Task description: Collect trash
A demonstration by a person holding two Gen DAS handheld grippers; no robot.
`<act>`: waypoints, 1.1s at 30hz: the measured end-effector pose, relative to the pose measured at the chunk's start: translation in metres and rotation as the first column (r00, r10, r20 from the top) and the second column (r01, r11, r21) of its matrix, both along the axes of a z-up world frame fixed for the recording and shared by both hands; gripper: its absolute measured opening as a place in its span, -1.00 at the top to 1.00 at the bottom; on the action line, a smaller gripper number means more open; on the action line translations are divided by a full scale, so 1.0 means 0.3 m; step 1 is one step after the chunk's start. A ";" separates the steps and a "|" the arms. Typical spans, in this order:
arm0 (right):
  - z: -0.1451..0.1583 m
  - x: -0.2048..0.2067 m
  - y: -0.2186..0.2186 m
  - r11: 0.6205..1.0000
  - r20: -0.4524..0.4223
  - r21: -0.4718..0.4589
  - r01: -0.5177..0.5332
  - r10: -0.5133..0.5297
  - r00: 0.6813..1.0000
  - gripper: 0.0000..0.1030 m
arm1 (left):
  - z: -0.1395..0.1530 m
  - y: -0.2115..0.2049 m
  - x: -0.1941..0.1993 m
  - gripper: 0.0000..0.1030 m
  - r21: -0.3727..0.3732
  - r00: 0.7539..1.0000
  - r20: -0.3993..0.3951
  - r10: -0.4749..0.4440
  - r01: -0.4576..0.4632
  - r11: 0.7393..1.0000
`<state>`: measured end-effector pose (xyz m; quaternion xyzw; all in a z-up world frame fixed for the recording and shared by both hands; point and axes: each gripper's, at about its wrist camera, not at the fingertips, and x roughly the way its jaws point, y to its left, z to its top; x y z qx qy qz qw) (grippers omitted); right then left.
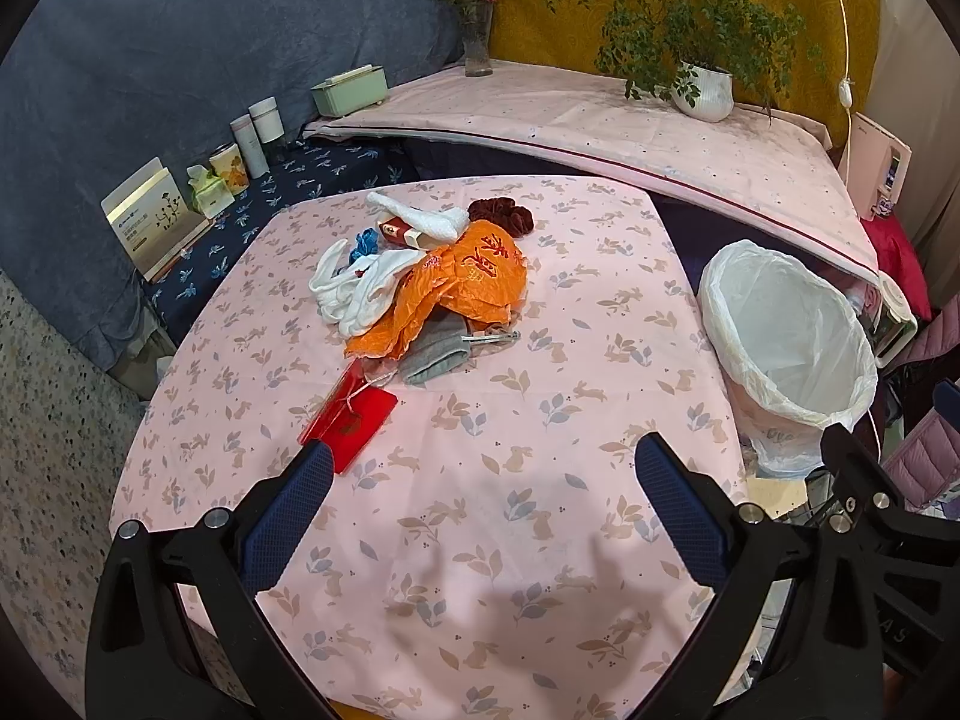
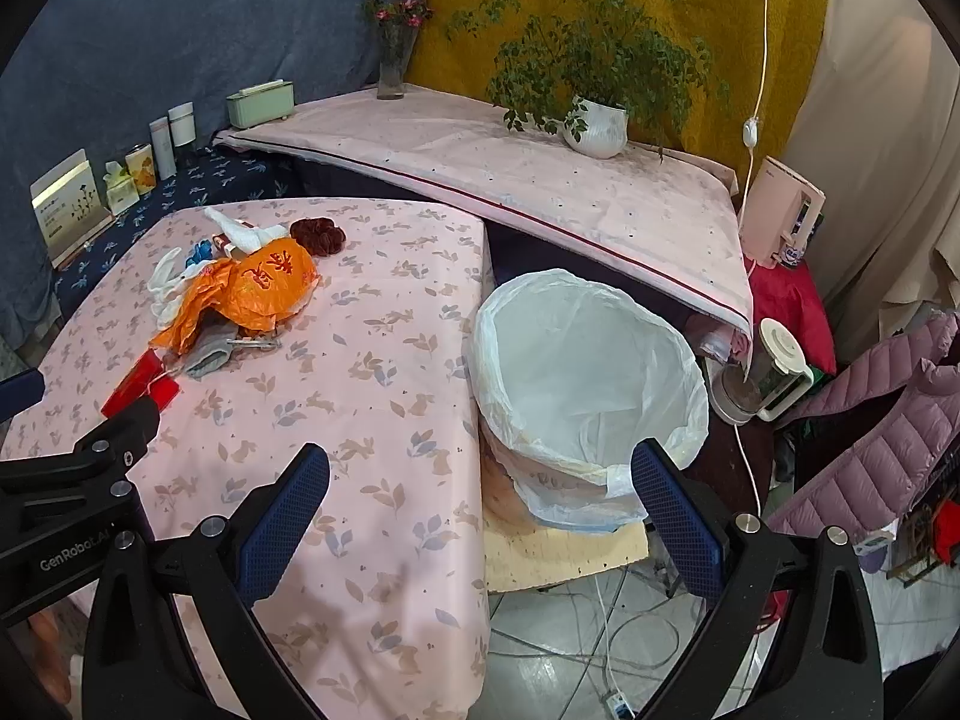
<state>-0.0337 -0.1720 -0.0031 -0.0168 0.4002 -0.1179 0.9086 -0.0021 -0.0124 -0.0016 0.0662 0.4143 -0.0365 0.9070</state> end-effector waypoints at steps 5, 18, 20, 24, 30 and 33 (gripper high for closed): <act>-0.008 -0.001 -0.014 1.000 -0.004 0.004 0.003 -0.003 1.000 -0.87 | -0.005 0.012 0.009 -0.86 0.000 1.000 0.001 0.000 0.000 1.000; -0.009 -0.006 -0.014 1.000 -0.004 0.015 0.007 -0.007 1.000 -0.87 | -0.005 0.021 0.005 -0.86 -0.001 1.000 0.000 0.007 -0.007 1.000; -0.011 -0.009 -0.015 1.000 -0.003 0.020 0.009 -0.009 1.000 -0.87 | -0.005 0.022 0.005 -0.86 0.000 1.000 0.001 0.008 -0.008 1.000; -0.009 -0.010 -0.015 1.000 -0.002 0.021 0.009 -0.008 1.000 -0.87 | -0.005 0.021 0.005 -0.86 -0.001 1.000 0.000 0.007 -0.007 1.000; -0.009 -0.011 -0.015 1.000 -0.001 0.020 0.009 -0.009 1.000 -0.87 | -0.005 0.021 0.005 -0.86 0.000 1.000 0.001 0.007 -0.007 1.000; -0.009 -0.012 -0.015 1.000 -0.001 0.022 0.008 -0.008 1.000 -0.87 | -0.005 0.021 0.005 -0.86 -0.001 1.000 -0.001 0.007 -0.007 1.000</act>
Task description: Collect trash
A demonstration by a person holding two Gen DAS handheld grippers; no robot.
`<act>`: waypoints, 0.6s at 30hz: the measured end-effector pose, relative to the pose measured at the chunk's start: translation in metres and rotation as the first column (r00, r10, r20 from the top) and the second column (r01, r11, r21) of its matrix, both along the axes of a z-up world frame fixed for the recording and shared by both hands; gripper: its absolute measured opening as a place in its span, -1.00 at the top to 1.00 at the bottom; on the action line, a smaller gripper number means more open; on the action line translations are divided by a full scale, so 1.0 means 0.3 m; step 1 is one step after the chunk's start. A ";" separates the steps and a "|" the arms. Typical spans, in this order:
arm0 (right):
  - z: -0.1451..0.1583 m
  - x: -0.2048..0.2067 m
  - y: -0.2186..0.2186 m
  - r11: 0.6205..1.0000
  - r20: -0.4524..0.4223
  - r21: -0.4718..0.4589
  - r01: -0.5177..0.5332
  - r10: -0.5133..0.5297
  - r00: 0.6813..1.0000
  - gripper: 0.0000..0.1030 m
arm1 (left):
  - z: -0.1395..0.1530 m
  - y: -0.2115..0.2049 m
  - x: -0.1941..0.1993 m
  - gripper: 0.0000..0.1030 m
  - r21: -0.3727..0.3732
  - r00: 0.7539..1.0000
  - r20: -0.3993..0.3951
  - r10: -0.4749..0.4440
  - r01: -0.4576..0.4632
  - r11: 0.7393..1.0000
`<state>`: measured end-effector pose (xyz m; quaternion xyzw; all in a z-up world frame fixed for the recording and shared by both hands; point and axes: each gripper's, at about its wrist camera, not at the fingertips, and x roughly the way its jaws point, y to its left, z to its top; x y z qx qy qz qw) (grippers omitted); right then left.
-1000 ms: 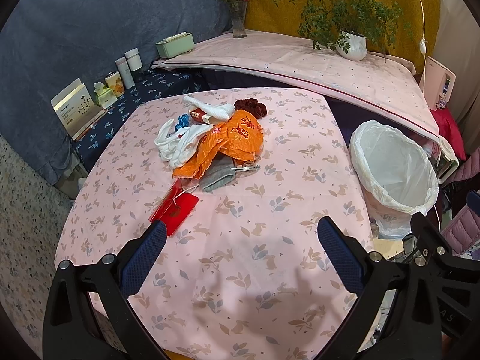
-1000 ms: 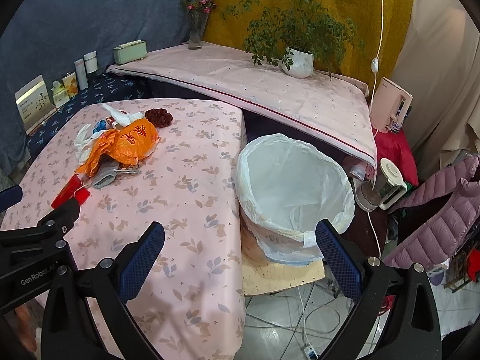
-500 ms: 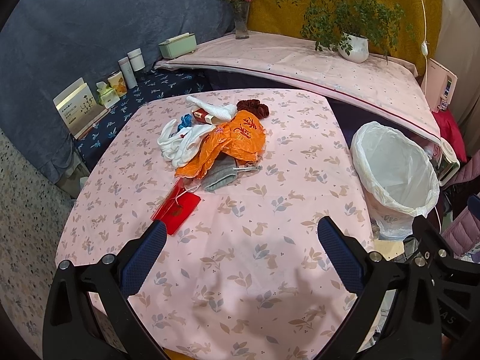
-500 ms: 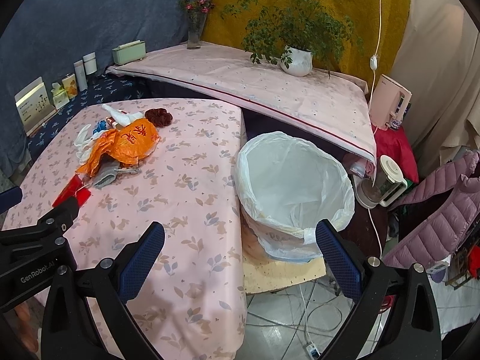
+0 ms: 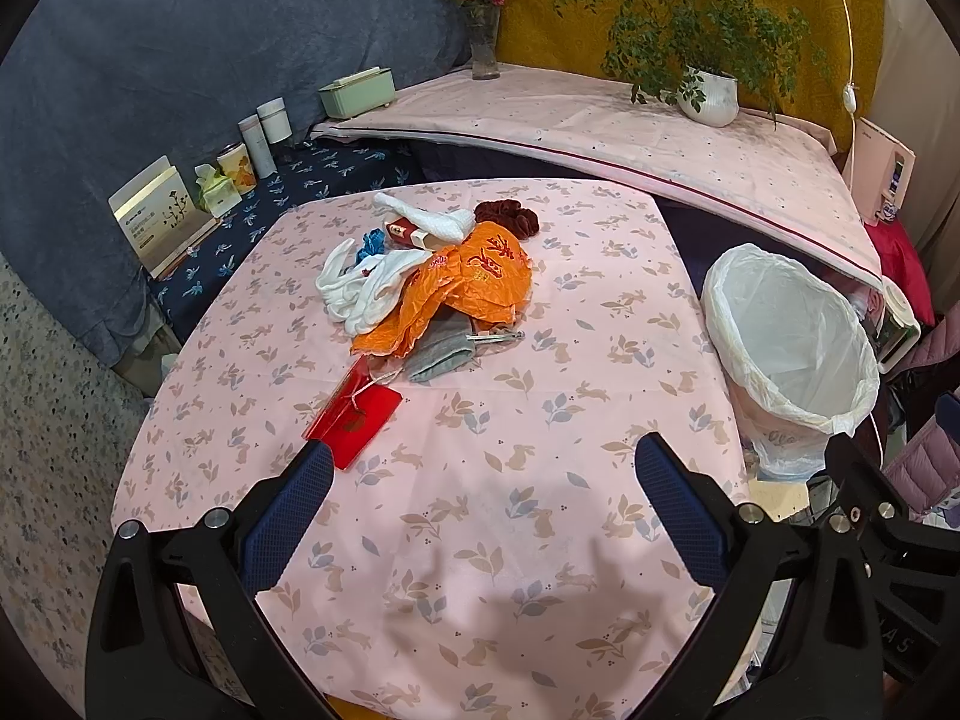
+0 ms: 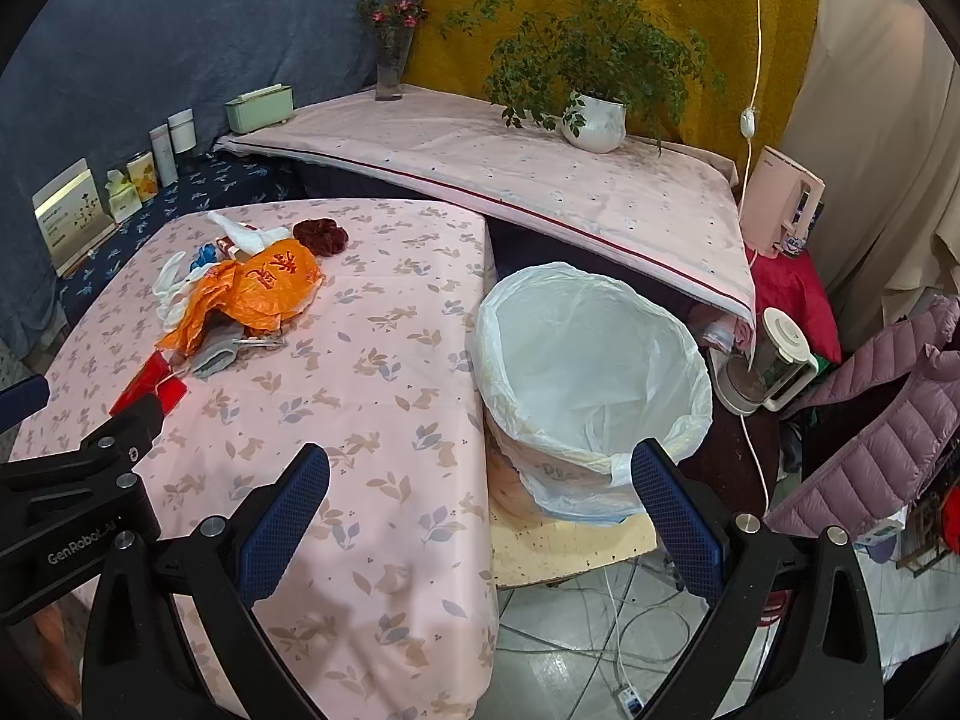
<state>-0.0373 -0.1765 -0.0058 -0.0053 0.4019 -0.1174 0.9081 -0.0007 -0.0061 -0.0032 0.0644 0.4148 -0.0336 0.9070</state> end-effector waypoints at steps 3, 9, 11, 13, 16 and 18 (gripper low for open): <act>0.000 0.001 -0.001 1.000 -0.001 0.000 0.000 0.000 1.000 -0.87 | 0.000 -0.001 -0.001 -0.86 0.001 1.000 0.002 0.000 0.000 1.000; 0.000 0.000 0.007 1.000 0.001 -0.001 -0.009 0.009 1.000 -0.87 | -0.001 0.002 0.000 -0.86 0.000 1.000 0.002 0.002 -0.002 1.000; 0.004 0.000 0.022 1.000 0.001 -0.002 -0.018 0.018 1.000 -0.87 | 0.002 0.010 -0.001 -0.86 -0.002 1.000 0.002 0.006 -0.006 1.000; 0.004 0.002 0.034 1.000 0.002 -0.006 -0.027 0.027 1.000 -0.87 | 0.011 0.020 -0.003 -0.86 -0.001 1.000 0.005 0.014 -0.014 1.000; 0.005 0.007 0.049 0.999 0.002 -0.008 -0.036 0.036 0.999 -0.87 | 0.014 0.034 0.001 -0.86 -0.005 1.000 0.004 0.023 -0.023 1.000; 0.004 0.010 0.057 0.999 0.001 -0.010 -0.041 0.041 0.999 -0.87 | 0.011 0.043 0.002 -0.86 -0.005 1.000 0.003 0.028 -0.028 1.000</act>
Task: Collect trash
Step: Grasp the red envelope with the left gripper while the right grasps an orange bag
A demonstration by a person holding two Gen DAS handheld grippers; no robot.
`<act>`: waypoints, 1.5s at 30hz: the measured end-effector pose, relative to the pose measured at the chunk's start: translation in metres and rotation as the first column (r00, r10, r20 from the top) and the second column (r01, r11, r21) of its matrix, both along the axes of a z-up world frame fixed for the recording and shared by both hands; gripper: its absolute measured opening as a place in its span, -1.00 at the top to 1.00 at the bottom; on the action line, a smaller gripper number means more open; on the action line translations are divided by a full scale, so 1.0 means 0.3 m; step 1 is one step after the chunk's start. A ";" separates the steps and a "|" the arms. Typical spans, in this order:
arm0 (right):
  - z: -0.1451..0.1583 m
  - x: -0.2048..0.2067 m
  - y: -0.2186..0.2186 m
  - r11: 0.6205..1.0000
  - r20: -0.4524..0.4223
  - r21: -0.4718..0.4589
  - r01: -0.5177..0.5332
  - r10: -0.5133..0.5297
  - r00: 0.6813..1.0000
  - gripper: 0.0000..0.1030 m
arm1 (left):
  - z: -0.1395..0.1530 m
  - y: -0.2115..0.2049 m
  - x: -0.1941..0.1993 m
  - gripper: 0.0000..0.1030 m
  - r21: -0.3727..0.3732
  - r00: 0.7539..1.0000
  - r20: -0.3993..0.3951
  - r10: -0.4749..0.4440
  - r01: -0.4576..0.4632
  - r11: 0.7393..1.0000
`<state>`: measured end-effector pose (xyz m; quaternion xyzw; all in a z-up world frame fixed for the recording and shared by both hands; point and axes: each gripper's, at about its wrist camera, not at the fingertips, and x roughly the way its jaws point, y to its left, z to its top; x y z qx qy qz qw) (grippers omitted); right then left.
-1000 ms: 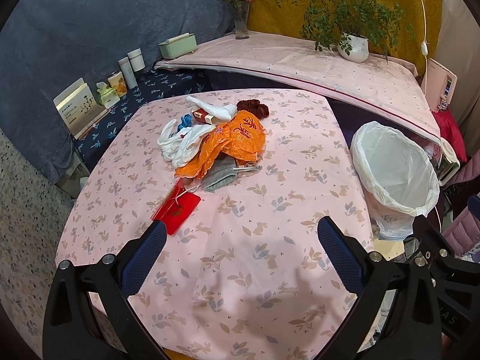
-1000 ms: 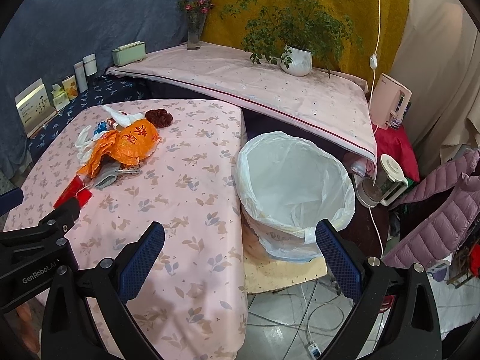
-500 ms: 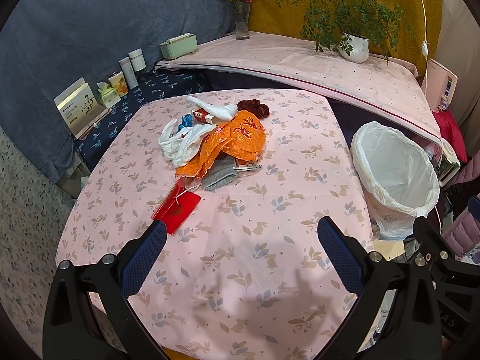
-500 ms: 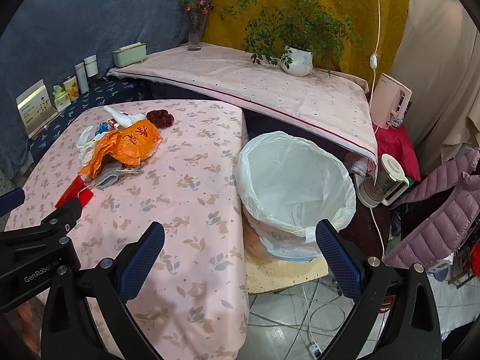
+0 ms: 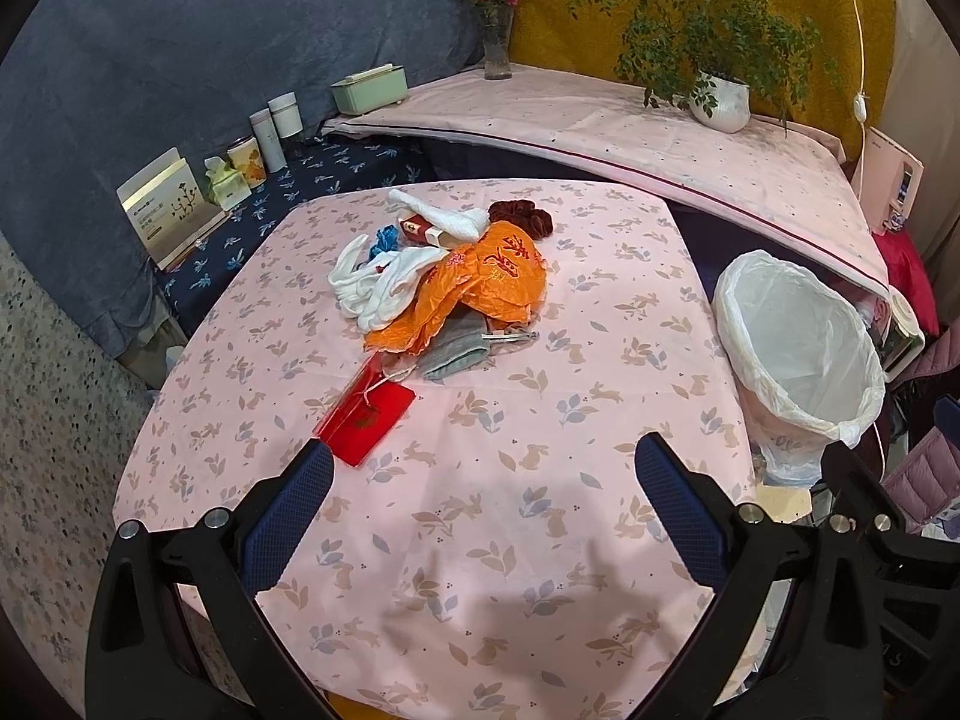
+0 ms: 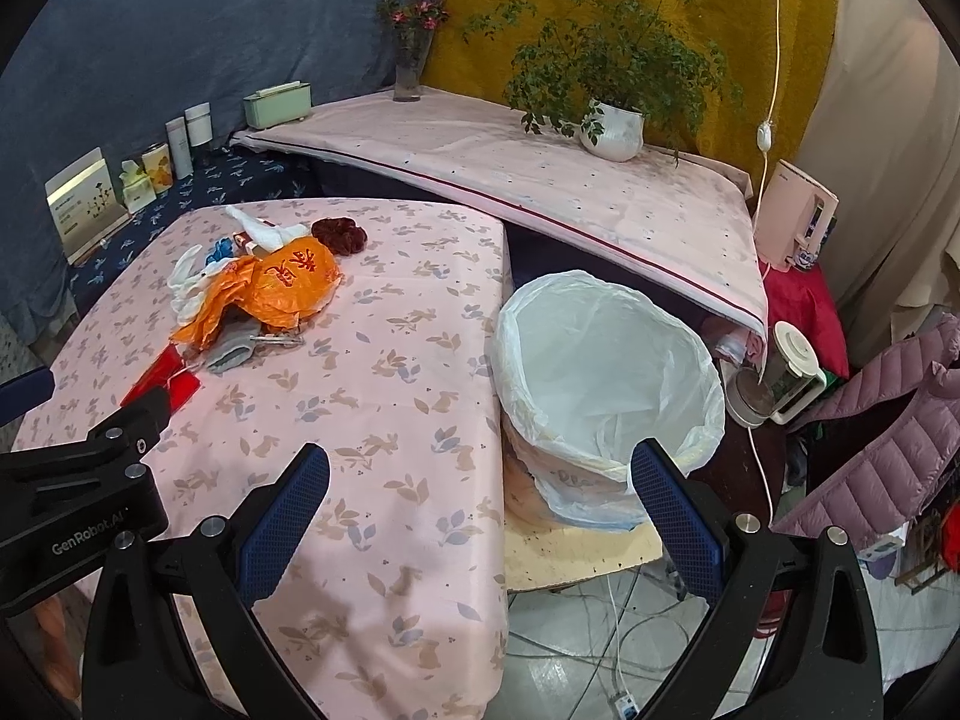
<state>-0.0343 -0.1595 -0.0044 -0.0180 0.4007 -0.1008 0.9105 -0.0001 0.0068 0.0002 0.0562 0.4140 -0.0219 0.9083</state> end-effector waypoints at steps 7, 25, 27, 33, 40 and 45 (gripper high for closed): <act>-0.003 0.016 0.024 1.000 -0.004 -0.010 -0.011 0.011 1.000 -0.87 | -0.017 0.031 0.013 -0.86 -0.003 1.000 -0.007 0.011 -0.011 1.000; -0.050 0.126 0.081 1.000 0.007 -0.008 0.020 -0.020 1.000 -0.87 | -0.168 0.241 0.170 -0.86 -0.002 0.999 -0.020 -0.033 0.033 0.999; -0.061 0.153 0.099 1.000 0.003 0.011 0.014 -0.014 1.000 -0.87 | -0.200 0.274 0.193 -0.86 0.001 0.999 -0.021 -0.037 0.037 0.999; -0.090 0.243 0.179 1.000 0.004 0.027 -0.009 0.009 1.000 -0.87 | -0.289 0.352 0.258 -0.86 0.006 0.997 -0.046 -0.069 0.070 0.998; -0.128 0.353 0.298 0.997 0.005 0.034 -0.068 0.067 0.998 -0.87 | -0.380 0.460 0.320 -0.82 -0.018 0.994 -0.100 -0.044 0.042 0.999; -0.172 0.433 0.383 0.994 -0.017 0.036 -0.107 0.108 0.994 -0.87 | -0.416 0.521 0.344 -0.41 -0.064 0.990 -0.135 -0.051 0.043 0.997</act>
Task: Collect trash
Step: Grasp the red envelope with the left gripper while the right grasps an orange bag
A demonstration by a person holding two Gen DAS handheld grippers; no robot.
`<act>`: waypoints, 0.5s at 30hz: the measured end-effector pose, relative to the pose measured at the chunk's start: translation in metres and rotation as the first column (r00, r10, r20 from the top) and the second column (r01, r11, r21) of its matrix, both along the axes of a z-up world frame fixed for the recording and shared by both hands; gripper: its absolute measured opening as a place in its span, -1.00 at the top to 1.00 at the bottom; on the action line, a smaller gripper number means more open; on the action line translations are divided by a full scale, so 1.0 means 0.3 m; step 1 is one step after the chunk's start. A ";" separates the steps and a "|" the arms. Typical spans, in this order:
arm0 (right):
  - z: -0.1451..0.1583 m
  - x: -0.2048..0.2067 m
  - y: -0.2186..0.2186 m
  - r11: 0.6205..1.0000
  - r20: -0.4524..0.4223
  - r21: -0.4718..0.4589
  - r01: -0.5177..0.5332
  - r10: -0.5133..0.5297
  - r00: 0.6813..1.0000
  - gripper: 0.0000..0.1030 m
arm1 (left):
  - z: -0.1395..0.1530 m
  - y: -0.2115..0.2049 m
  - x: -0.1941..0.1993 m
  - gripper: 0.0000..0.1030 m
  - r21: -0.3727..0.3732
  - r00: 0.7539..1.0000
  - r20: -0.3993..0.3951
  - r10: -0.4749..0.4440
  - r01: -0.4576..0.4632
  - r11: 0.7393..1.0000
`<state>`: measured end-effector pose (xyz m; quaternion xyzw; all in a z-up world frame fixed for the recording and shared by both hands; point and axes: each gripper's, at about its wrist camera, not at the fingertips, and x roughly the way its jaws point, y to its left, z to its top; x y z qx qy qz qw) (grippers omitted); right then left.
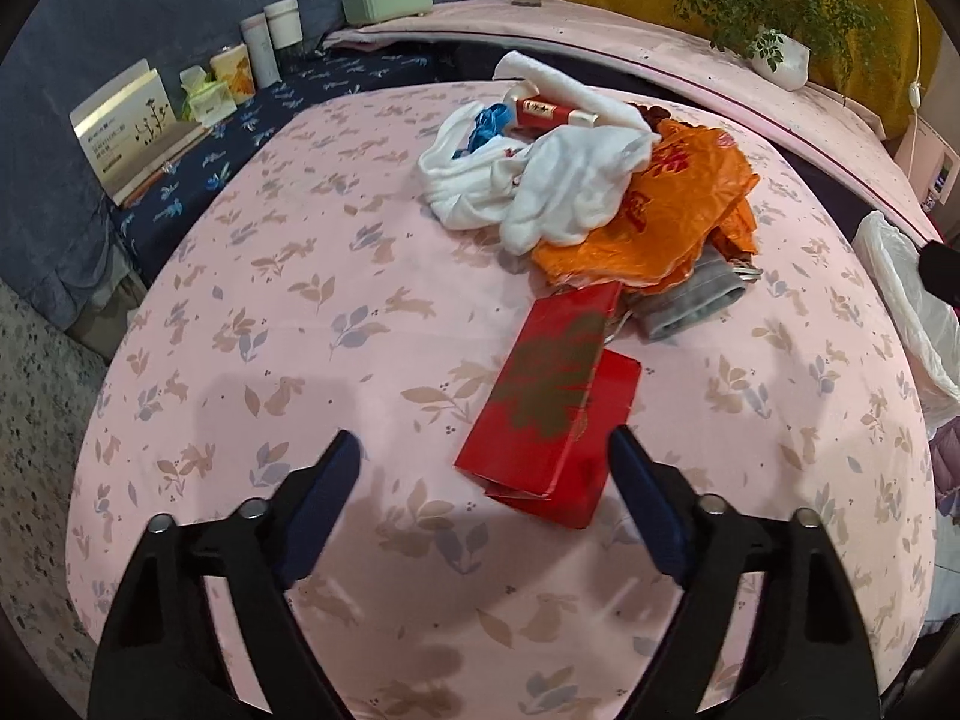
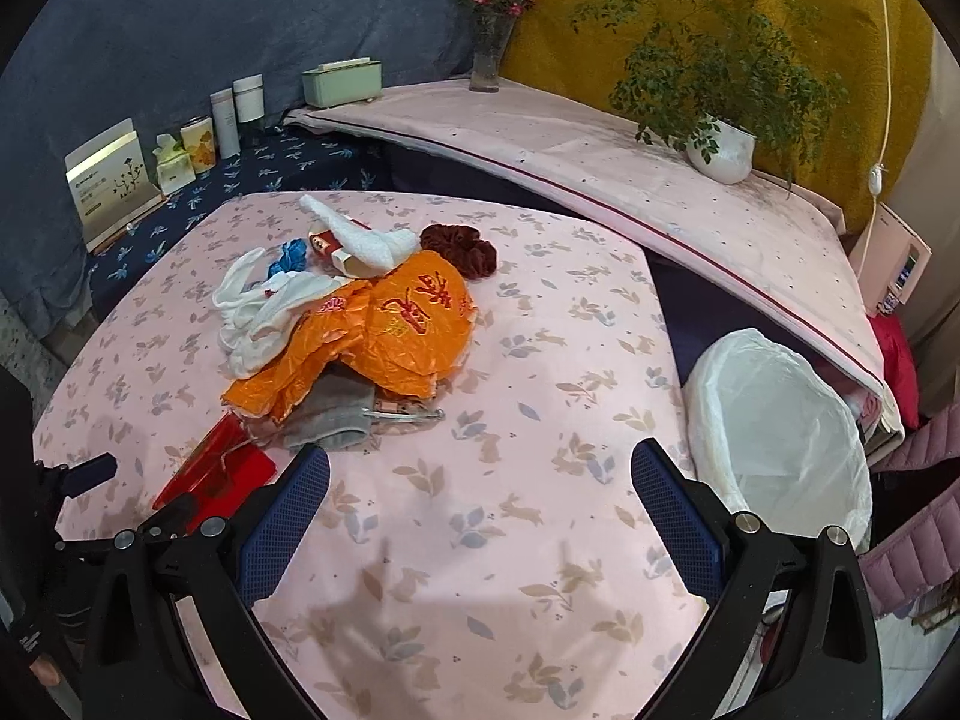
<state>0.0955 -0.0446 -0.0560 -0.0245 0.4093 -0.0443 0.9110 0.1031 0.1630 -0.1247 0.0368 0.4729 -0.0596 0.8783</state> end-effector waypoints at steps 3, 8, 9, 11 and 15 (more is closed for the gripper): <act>-0.025 0.048 0.045 1.000 -0.015 0.015 -0.027 0.027 1.000 -0.83 | -0.014 0.017 0.017 -0.05 -0.029 1.000 -0.027 -0.005 0.005 1.000; -0.047 0.125 0.116 0.997 -0.024 0.047 -0.068 0.069 0.997 -0.70 | -0.016 0.036 0.041 0.65 -0.066 0.999 -0.054 0.002 -0.005 0.998; -0.050 0.140 0.130 0.996 -0.024 0.054 -0.076 0.078 0.997 -0.64 | -0.013 0.041 0.042 0.70 -0.072 0.999 -0.052 0.006 -0.010 0.997; -0.055 0.170 0.155 0.993 -0.026 0.068 -0.092 0.094 0.995 -0.56 | -0.003 0.049 0.043 0.85 -0.076 0.999 -0.048 0.009 -0.012 0.997; -0.078 0.227 0.203 0.989 -0.041 0.089 -0.121 0.125 0.991 -0.31 | 0.028 0.067 0.041 0.89 -0.086 0.999 -0.033 0.017 -0.020 0.996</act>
